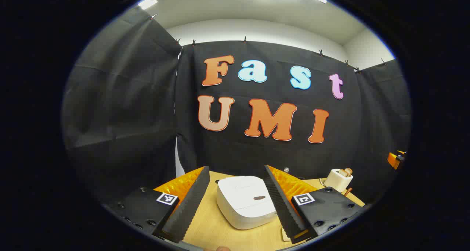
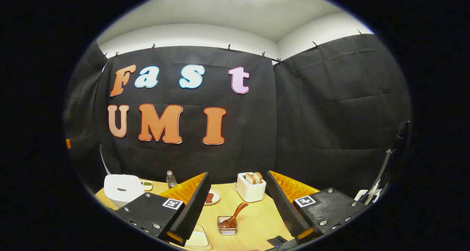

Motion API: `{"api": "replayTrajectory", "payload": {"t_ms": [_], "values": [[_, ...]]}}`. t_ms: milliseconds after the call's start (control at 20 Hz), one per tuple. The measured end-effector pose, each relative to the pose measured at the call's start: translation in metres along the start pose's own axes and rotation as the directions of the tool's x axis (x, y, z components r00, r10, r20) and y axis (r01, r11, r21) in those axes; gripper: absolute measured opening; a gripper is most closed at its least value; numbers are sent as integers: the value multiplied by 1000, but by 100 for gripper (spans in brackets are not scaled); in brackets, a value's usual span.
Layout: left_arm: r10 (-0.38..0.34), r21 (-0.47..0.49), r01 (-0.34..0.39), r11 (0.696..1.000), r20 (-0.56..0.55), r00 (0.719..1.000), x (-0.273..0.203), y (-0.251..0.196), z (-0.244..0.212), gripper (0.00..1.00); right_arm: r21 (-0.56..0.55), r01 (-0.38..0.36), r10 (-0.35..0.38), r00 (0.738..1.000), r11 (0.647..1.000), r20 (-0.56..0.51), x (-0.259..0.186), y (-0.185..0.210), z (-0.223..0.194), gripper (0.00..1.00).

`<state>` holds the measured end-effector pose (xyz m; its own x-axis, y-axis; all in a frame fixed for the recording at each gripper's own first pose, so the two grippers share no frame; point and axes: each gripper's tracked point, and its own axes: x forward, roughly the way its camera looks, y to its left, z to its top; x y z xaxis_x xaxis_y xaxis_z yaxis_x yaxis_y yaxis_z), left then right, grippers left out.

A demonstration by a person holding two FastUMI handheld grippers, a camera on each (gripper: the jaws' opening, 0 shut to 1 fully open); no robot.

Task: Close the left gripper, press the button to open the rice cooker; take a wooden spoon from the chopstick holder with the right hand, scoop a spoonful of rice and pour it into the rice cooker, then put the wooden spoon back into the chopstick holder.

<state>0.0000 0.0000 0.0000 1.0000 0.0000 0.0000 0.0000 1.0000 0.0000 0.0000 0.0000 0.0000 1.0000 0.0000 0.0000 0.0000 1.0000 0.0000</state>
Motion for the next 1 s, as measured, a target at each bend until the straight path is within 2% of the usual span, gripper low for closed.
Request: {"api": "replayTrajectory", "payload": {"t_ms": [50, 100, 150, 550, 1000], "values": [[4, 11, -4, 1000, 11, 1000, 1, 2, 5, 98, 0, 1, -1, 1000, 1000, -2, 0, -1, -1, 100], [4, 15, -4, 1000, 17, 1000, 3, 1, 7, 98, 0, 1, -1, 1000, 1000, -12, -1, -1, -2, 95], [-6, 15, 6, 1000, 19, 1000, 4, -3, 9, 98, 2, 2, -2, 1000, 1000, -13, -3, -1, -2, 94], [-24, 40, 23, 999, 36, 999, 8, -13, 15, 98, 14, 9, -9, 1000, 1000, 11, 0, -8, 12, 94], [-14, 12, 13, 1000, 13, 1000, 11, -14, 11, 99, 9, -13, 13, 1000, 1000, -1, 10, -2, 8, 94]]}}
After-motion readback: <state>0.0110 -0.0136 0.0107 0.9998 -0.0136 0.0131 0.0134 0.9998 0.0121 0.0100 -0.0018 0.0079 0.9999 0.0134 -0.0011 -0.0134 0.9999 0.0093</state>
